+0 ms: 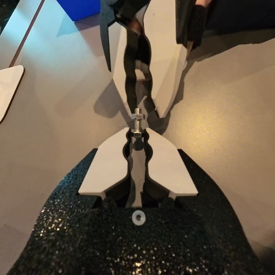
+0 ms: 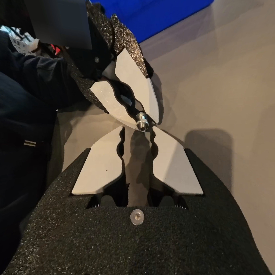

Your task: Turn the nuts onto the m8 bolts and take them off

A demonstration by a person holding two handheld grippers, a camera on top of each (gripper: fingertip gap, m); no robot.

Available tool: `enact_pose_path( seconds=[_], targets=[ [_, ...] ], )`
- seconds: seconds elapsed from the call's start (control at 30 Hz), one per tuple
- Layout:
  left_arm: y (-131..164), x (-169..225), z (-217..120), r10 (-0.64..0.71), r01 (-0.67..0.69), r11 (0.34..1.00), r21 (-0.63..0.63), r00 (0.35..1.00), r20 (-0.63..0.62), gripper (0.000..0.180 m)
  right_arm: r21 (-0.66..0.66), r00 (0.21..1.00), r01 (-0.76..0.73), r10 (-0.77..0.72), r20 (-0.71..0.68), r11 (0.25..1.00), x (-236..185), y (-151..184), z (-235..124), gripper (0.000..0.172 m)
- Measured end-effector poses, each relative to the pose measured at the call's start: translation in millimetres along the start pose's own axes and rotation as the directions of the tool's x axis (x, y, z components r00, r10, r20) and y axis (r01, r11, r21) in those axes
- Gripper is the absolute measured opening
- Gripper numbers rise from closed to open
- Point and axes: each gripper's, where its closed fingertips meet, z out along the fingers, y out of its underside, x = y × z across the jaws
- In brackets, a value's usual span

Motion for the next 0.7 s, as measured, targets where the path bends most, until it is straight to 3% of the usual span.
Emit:
enact_pose_path(
  seconds=[0.13,0.3,0.43,0.7],
  targets=[
    [0.1,0.1,-0.2,0.002,-0.002,1.000,0.000,1.000,0.000,0.015,0.020,1.000,0.014,-0.014,0.016,1.000,-3.6,-3.5,0.9,0.033],
    [0.2,-0.2,-0.2,-0.004,0.004,1.000,-0.001,1.000,-0.005,0.015,0.178,0.992,0.105,-0.115,0.045,0.978,-16.3,-26.7,-6.2,0.032],
    [0.3,-0.3,-0.2,-0.005,0.005,1.000,-0.001,1.000,-0.006,0.015,0.089,0.998,0.060,-0.059,-0.022,0.994,0.2,-12.1,-7.5,0.033],
    [0.3,-0.6,-0.4,-0.007,0.007,1.000,-0.002,1.000,-0.009,0.015,-0.026,1.000,0.015,-0.015,0.003,1.000,-0.3,4.4,-0.2,0.028]
  ],
)
